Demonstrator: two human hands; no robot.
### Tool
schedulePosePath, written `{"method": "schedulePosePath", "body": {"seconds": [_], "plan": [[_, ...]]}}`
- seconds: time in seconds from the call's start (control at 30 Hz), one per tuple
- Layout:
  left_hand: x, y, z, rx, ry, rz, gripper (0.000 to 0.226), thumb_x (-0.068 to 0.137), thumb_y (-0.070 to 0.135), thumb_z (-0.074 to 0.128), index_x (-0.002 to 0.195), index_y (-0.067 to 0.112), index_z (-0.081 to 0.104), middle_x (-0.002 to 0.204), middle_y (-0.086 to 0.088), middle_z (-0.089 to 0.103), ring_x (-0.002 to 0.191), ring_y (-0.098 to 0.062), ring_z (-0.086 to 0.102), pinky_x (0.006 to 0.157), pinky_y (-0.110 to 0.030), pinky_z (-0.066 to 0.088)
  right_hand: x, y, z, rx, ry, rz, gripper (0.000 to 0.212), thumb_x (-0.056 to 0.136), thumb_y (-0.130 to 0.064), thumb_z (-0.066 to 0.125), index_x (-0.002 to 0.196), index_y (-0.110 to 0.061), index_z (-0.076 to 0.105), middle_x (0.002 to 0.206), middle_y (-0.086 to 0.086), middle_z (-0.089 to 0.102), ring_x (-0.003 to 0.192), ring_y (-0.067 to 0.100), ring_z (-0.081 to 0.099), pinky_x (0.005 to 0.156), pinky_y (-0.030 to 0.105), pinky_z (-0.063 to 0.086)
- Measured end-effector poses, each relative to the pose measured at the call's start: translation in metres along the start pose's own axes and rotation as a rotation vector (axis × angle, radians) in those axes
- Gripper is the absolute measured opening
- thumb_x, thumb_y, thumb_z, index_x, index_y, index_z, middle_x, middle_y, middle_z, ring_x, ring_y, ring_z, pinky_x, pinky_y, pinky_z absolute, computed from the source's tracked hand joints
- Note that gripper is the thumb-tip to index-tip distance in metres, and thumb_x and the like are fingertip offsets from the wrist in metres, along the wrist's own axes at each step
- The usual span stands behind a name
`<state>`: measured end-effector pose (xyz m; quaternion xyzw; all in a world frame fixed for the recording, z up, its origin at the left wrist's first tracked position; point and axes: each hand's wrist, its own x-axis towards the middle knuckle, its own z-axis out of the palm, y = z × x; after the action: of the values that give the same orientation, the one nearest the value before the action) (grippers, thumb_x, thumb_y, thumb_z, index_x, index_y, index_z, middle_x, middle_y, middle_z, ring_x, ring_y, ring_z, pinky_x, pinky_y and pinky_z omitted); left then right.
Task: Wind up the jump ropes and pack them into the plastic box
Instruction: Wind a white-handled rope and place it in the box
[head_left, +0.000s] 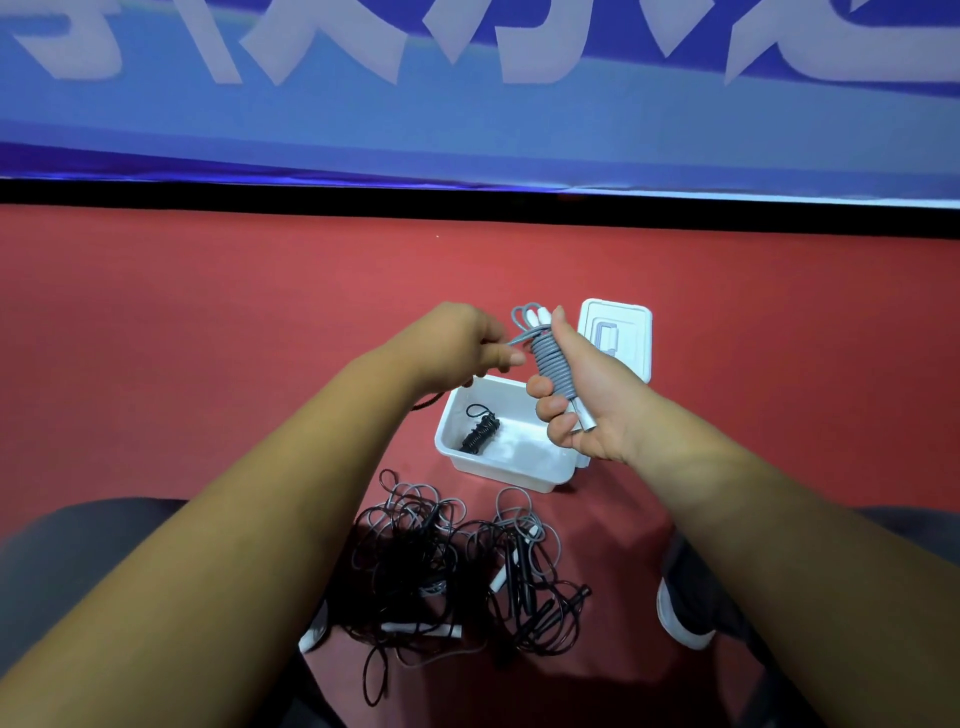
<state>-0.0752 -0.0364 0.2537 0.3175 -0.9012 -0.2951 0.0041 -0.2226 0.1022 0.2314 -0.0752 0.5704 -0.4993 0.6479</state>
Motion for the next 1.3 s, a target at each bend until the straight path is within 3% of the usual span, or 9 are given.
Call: {"method": "schedulePosePath", "body": {"seconds": [0.13,0.2,0.43,0.63,0.7,0.8,0.9,1.1,1.3], "plan": [[-0.003,0.006,0.002,-0.537,0.022,-0.019,0.028,0.108,0.028,0.056,0.090,0.008,0.064,0.075,-0.006,0.067,0.058,-0.015,0.058,0.058,-0.030,0.051,0.000,-0.007,-0.003,0.036,-0.010,-0.038,0.056,0.084,-0.082,0.067,0.113,-0.034,0.063,0.069,-0.005,0.049,0.051,0.009,0.032,0.042,0.018,0.021],[-0.004,0.005,0.001,-0.633,0.029,0.010,0.023,0.111,0.023,0.050,0.094,0.013,0.063,0.081,-0.007,0.070,0.060,-0.017,0.055,0.056,-0.030,0.049,-0.002,-0.010,-0.004,0.038,-0.027,-0.045,0.049,0.087,-0.076,0.067,0.111,-0.034,0.064,0.069,-0.004,0.048,0.051,0.010,0.032,0.042,0.018,0.021],[-0.003,-0.003,-0.012,-0.596,0.012,0.052,0.023,0.107,0.019,0.052,0.111,0.021,0.075,0.089,0.003,0.072,0.075,-0.019,0.042,0.067,-0.030,0.036,-0.009,-0.016,-0.004,0.032,-0.038,-0.024,0.050,0.090,-0.070,0.063,0.107,-0.023,0.069,0.067,-0.005,0.045,0.049,0.009,0.031,0.045,0.017,0.021],[-0.004,-0.006,-0.023,-0.406,-0.019,0.077,0.018,0.101,0.010,0.067,0.114,0.019,0.076,0.099,0.004,0.080,0.084,-0.002,0.067,0.083,-0.022,0.053,-0.012,-0.021,-0.005,0.038,-0.102,-0.019,0.044,0.095,-0.067,0.058,0.098,-0.023,0.063,0.066,-0.005,0.043,0.046,0.009,0.031,0.040,0.018,0.025],[-0.001,-0.007,-0.022,-0.223,0.017,0.031,0.016,0.092,0.013,0.078,0.105,0.022,0.079,0.085,0.003,0.079,0.074,-0.004,0.074,0.074,-0.032,0.060,-0.013,-0.019,-0.003,0.031,-0.131,-0.014,0.045,0.095,-0.067,0.059,0.098,-0.023,0.063,0.067,-0.005,0.043,0.046,0.009,0.032,0.040,0.019,0.026],[0.001,-0.005,-0.015,-0.063,0.066,0.010,0.009,0.088,0.016,0.081,0.095,0.022,0.078,0.074,0.005,0.076,0.057,-0.008,0.072,0.063,-0.030,0.058,-0.012,-0.016,-0.001,0.035,-0.140,-0.008,0.045,0.095,-0.067,0.060,0.096,-0.023,0.063,0.067,-0.005,0.043,0.047,0.009,0.032,0.040,0.018,0.026],[-0.001,-0.006,-0.006,-0.277,0.113,0.012,0.006,0.096,0.017,0.072,0.091,0.016,0.074,0.075,0.001,0.074,0.047,-0.012,0.057,0.047,-0.028,0.049,-0.009,-0.017,-0.005,0.072,-0.097,-0.004,0.044,0.095,-0.067,0.060,0.094,-0.023,0.063,0.067,-0.006,0.043,0.047,0.008,0.033,0.039,0.018,0.025],[-0.001,0.002,-0.001,-0.842,0.040,0.003,0.043,0.112,0.037,0.044,0.106,0.002,0.070,0.072,0.000,0.049,0.052,-0.010,0.035,0.054,-0.026,0.033,-0.005,-0.019,-0.011,0.088,-0.004,-0.018,0.045,0.096,-0.068,0.059,0.095,-0.023,0.062,0.067,-0.006,0.045,0.047,0.007,0.033,0.042,0.017,0.025],[0.002,-0.014,-0.003,-0.680,-0.005,0.019,0.023,0.108,0.017,0.055,0.110,0.015,0.078,0.089,0.000,0.069,0.078,-0.013,0.055,0.076,-0.029,0.047,-0.006,-0.024,-0.012,0.087,-0.044,-0.026,0.045,0.095,-0.068,0.059,0.094,-0.024,0.063,0.066,-0.006,0.043,0.047,0.007,0.032,0.042,0.017,0.023]]}}
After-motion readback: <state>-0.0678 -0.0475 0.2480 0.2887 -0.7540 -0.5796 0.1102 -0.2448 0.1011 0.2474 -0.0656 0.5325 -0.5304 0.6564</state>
